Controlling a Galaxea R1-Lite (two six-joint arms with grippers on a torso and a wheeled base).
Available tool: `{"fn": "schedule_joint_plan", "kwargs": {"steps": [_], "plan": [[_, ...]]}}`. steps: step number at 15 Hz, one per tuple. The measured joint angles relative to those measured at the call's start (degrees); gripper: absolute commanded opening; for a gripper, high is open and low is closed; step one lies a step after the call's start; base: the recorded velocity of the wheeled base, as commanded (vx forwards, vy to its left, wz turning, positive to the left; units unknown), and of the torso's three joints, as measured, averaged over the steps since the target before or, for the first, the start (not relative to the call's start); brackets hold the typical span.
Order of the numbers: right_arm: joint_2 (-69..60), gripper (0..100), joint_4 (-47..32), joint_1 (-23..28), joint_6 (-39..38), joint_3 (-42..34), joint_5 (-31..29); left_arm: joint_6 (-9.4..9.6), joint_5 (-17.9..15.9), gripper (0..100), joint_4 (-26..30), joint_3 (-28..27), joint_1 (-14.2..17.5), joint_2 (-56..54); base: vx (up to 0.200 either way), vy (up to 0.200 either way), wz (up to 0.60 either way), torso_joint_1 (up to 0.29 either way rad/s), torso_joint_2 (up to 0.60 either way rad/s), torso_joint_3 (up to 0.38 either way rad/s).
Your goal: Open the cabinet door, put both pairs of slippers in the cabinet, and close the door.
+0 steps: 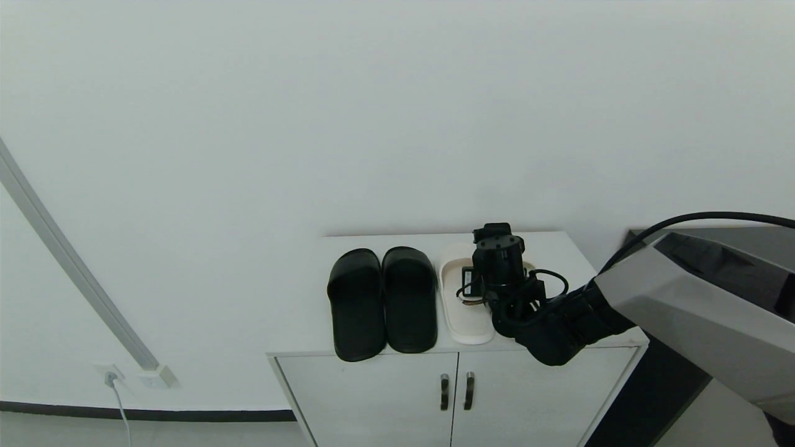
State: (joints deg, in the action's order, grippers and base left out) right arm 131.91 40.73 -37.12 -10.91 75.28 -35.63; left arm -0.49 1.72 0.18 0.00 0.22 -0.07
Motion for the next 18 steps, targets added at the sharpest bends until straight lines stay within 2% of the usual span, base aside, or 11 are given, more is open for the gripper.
{"fn": "schedule_joint_plan", "kwargs": {"steps": [4, 7, 10, 13, 17, 18], "plan": [[-1.18, 0, 0.18, -0.02, 0.07, -1.3, -0.41, 0.0, 0.11, 0, 0.0, 0.0, 0.02, 0.0, 0.0, 0.0, 0.0, 0.0, 0.0, 0.0], [-6.8, 0, 1.32, -0.22, 1.23, -6.89, 2.52, -0.02, 0.17, 0, 0.0, 0.0, 0.02, 0.0, 0.0, 0.0, 0.0, 0.0, 0.0, 0.0], [-15.93, 0, 3.56, -0.59, 4.49, -17.18, 8.13, -0.6, 0.24, 0, 0.0, 0.0, 0.02, 0.0, 0.0, 0.0, 0.0, 0.0, 0.0, 0.0], [-28.03, 0, 3.78, -1.77, 6.16, -28.61, 16.73, -0.63, 0.27, 0, 0.0, 0.0, 0.02, 0.0, 0.0, 0.0, 0.0, 0.0, 0.0, 0.0], [-42.17, 0, -3.95, -7.19, 6.56, -40.17, 30.39, -0.66, 0.27, 0, -0.02, 0.0, 0.02, 0.0, 0.0, 0.0, 0.0, 0.0, 0.0, 0.0], [-44.52, 0, -5.95, -8.52, 6.62, -41.94, 31.87, -0.63, 0.27, 0, 0.0, 0.0, 0.02, 0.0, 0.0, 0.0, 0.0, 0.0, 0.0, 0.0]]}}
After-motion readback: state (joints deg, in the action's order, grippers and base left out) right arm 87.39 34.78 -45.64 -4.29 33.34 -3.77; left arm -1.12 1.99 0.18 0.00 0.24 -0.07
